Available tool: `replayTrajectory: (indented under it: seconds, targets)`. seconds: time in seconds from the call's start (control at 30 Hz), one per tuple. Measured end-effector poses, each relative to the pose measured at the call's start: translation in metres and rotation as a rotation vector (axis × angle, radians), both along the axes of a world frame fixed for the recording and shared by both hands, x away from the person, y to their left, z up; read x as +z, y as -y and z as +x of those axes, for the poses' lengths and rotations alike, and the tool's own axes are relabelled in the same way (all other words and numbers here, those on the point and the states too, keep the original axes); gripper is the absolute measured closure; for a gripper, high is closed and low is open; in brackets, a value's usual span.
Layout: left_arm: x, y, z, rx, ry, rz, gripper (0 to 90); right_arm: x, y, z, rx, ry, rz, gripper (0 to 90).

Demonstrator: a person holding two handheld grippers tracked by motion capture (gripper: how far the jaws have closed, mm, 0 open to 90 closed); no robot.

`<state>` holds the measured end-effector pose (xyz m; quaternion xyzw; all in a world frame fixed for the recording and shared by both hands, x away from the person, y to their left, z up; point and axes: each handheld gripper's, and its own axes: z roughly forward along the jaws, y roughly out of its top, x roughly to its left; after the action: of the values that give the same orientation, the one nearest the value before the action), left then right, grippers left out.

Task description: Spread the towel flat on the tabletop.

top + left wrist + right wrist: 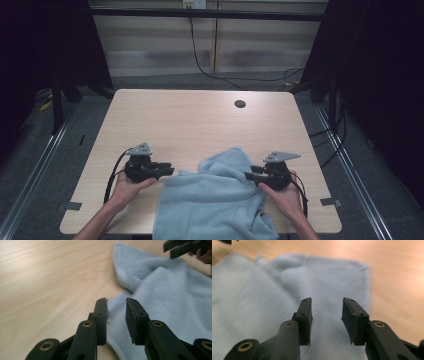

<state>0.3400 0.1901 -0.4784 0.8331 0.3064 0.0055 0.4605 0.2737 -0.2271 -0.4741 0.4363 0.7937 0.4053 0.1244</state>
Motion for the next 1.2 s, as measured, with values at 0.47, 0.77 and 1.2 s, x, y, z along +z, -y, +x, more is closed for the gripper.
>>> replayTrajectory:
  seconds: [0.47,0.77,1.2]
  targets:
    - [-0.024,0.031,-0.001,-0.070,-0.001,0.126,52.2,-0.030,-0.013,0.046,-0.044,-0.032,-0.091,37.9]
    - [-0.018,0.033,-0.016,-0.136,0.056,0.164,86.3,-0.028,-0.027,0.037,0.024,0.000,-0.122,82.9]
    - [0.049,-0.042,0.039,0.214,0.183,-0.051,86.6,0.027,0.010,0.058,-0.130,0.135,0.018,84.6]
